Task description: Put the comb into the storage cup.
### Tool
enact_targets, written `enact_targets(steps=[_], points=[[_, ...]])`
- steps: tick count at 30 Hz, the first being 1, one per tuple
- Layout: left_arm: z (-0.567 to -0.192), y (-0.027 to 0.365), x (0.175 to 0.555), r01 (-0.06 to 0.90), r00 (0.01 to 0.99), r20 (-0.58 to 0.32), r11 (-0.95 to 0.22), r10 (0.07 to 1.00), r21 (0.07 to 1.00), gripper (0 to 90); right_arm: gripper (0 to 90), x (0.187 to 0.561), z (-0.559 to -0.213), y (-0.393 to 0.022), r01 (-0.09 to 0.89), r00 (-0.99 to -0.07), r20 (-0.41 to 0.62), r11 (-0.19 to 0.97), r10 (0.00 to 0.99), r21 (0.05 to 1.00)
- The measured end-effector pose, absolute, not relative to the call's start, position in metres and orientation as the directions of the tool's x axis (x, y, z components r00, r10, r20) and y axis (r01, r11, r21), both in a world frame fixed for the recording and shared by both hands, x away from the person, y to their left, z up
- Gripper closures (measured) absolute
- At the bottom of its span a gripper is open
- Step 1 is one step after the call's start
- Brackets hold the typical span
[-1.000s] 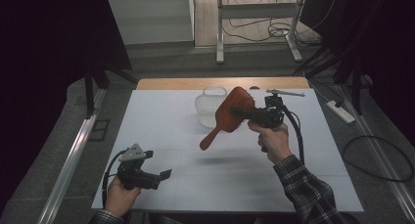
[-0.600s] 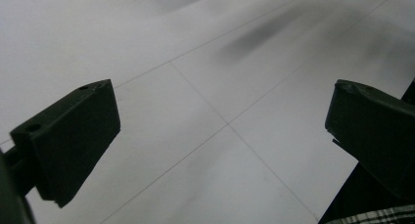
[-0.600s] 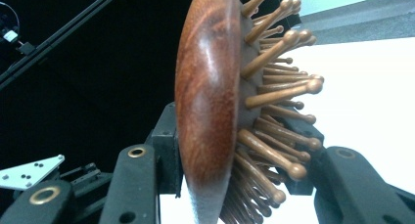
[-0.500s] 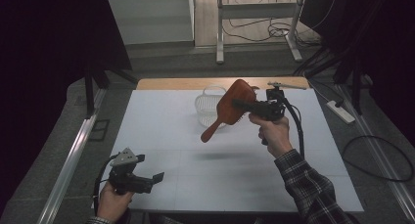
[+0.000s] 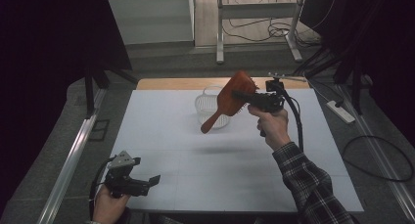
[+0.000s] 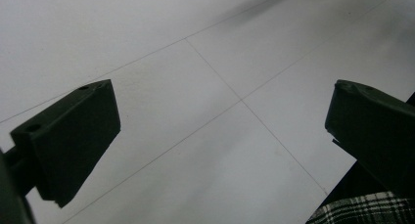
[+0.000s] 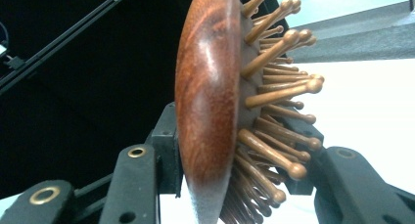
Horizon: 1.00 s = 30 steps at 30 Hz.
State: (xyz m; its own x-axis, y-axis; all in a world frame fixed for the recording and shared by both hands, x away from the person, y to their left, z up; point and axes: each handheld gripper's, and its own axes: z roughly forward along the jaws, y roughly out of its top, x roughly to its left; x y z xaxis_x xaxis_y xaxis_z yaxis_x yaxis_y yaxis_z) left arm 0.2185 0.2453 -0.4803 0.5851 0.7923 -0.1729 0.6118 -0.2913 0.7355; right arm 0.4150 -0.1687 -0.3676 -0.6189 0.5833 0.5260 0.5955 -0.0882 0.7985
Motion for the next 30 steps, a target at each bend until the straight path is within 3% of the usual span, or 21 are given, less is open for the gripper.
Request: enact_targets(steps=[30], points=[[-0.48,0.248,0.216,0.607,0.59,-0.178,-0.287,0.787,0.741,0.0,52.4,0.456,-0.353,-0.166,0.567,-0.559,0.527,-0.169,0.641,0.806]])
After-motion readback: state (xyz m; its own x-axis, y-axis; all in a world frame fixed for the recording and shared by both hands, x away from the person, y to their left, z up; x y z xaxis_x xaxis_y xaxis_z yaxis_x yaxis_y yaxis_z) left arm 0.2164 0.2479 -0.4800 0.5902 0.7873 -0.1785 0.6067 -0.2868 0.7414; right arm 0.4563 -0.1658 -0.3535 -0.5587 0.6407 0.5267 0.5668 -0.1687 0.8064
